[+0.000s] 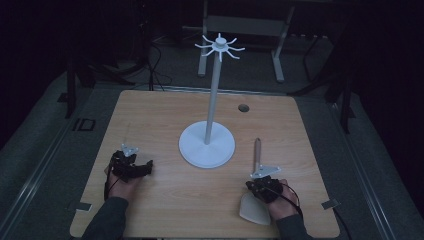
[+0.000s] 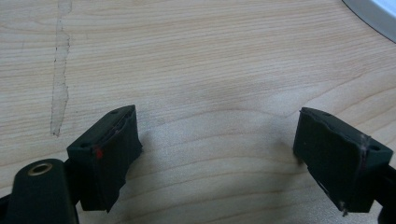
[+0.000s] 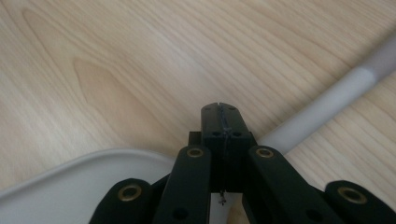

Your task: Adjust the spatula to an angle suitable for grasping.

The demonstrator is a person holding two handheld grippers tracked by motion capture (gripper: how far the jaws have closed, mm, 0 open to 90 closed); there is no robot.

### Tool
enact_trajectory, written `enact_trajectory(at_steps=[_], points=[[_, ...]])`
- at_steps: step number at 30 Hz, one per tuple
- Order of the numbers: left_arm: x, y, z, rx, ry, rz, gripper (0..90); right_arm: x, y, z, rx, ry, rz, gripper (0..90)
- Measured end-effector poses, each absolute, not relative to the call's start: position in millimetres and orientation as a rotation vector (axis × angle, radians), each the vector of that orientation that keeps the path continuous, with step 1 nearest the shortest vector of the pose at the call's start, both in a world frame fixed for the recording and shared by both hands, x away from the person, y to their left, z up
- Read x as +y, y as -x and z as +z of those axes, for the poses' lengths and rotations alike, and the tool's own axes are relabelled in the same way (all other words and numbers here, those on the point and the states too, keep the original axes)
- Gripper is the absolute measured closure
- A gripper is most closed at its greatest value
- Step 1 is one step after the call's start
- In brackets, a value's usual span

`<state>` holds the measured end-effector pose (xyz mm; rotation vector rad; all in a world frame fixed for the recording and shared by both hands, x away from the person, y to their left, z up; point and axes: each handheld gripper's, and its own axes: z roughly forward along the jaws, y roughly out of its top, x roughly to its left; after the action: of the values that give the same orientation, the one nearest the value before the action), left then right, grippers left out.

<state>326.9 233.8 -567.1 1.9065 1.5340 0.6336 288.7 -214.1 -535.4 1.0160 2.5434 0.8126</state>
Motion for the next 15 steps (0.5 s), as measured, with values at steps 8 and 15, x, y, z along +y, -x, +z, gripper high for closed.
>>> enact_trajectory(at_steps=[8,15], points=[[234,-327,-567,1.534,-1.906,0.634,14.6,-236,-284,-532,2.569,-1.024,0.792,90.0],[234,-327,-567,1.534,-1.906,0.634,14.6,-254,-282,-529,2.571,-1.047,0.766,90.0]])
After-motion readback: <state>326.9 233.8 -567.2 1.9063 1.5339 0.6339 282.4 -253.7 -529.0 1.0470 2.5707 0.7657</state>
